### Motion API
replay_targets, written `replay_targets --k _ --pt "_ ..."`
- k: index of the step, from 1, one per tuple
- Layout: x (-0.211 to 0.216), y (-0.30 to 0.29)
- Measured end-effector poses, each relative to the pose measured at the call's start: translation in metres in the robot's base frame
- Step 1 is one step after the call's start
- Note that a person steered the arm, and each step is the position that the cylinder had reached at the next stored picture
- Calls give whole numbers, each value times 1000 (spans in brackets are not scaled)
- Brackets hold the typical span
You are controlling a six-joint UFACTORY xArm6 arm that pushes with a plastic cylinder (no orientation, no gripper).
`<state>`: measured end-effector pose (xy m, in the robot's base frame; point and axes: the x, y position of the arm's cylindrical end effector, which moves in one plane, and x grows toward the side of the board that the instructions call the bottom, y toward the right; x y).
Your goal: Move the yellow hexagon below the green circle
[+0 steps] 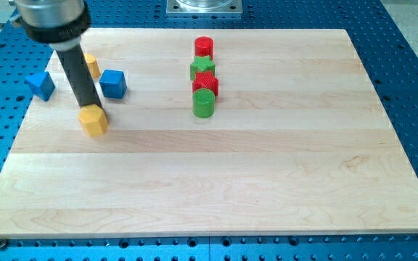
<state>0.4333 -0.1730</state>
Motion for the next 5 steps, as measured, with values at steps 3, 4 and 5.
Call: replay_targets --k 3,4,5 --pt "35 36" --pt "36 71" --pt "58 56"
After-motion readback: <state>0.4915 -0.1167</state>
